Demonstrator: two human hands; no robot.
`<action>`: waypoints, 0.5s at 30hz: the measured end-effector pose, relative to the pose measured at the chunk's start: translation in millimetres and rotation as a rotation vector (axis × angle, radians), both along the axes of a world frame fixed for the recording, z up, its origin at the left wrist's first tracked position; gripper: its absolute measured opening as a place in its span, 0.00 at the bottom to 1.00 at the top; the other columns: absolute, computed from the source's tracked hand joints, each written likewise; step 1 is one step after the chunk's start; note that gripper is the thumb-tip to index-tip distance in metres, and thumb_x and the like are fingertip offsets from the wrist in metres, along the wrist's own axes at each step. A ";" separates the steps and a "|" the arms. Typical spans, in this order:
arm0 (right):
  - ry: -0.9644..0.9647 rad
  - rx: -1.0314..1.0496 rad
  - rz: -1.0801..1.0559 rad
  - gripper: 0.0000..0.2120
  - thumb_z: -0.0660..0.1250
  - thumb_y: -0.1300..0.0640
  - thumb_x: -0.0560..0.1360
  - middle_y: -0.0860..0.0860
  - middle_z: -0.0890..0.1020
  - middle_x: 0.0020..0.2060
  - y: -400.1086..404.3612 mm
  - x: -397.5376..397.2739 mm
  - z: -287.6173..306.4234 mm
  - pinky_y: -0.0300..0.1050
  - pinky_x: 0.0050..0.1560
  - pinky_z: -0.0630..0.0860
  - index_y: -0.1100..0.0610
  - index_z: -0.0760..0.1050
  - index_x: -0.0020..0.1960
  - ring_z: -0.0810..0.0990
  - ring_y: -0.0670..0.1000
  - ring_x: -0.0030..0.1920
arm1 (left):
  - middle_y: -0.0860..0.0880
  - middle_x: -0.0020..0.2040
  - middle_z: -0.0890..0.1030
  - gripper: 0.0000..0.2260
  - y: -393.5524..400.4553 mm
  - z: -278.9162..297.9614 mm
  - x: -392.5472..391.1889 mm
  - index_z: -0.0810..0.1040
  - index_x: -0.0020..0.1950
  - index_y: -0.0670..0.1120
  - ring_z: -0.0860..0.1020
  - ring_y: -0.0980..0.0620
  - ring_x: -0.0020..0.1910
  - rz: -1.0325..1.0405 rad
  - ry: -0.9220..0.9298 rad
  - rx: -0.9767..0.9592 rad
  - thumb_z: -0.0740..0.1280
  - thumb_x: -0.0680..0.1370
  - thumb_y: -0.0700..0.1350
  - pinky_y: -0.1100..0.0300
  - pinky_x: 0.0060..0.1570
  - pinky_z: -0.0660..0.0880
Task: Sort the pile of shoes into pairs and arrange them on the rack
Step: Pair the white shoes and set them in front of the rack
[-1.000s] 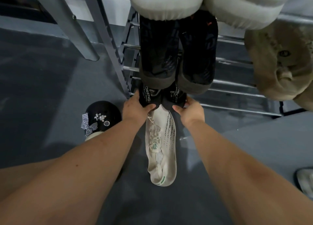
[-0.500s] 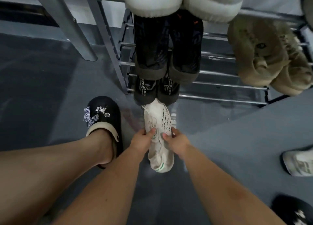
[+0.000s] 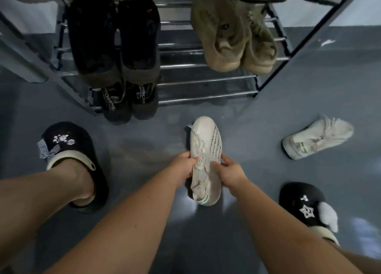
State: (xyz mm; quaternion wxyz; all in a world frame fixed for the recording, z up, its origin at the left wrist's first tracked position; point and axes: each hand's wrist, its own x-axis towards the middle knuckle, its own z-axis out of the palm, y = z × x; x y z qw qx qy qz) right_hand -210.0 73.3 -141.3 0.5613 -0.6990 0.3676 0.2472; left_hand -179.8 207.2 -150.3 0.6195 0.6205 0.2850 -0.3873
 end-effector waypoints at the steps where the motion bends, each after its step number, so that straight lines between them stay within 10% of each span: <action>1: 0.006 -0.028 -0.010 0.19 0.64 0.61 0.77 0.52 0.81 0.51 -11.7 -0.9 -0.3 0.47 0.51 0.78 0.54 0.71 0.67 0.79 0.51 0.46 | 0.41 0.62 0.77 0.16 -12.0 1.2 0.1 0.71 0.67 0.42 0.76 0.42 0.60 -0.023 0.022 -0.040 0.60 0.79 0.37 0.53 0.55 0.74; 9: 0.075 -0.084 0.061 0.21 0.65 0.57 0.76 0.57 0.79 0.61 -51.7 -5.7 -4.1 0.54 0.61 0.74 0.58 0.69 0.68 0.78 0.57 0.59 | 0.45 0.62 0.78 0.18 -48.5 4.4 0.1 0.73 0.66 0.47 0.77 0.50 0.55 -0.305 -0.038 -0.025 0.65 0.77 0.46 0.59 0.49 0.73; 15: 0.112 -0.529 0.514 0.34 0.65 0.45 0.74 0.57 0.64 0.71 -71.5 -1.1 2.7 0.53 0.68 0.64 0.55 0.56 0.75 0.63 0.60 0.71 | 0.47 0.78 0.48 0.39 -56.4 -3.9 1.6 0.45 0.77 0.46 0.53 0.43 0.75 -0.906 -0.678 0.800 0.62 0.74 0.60 0.51 0.72 0.52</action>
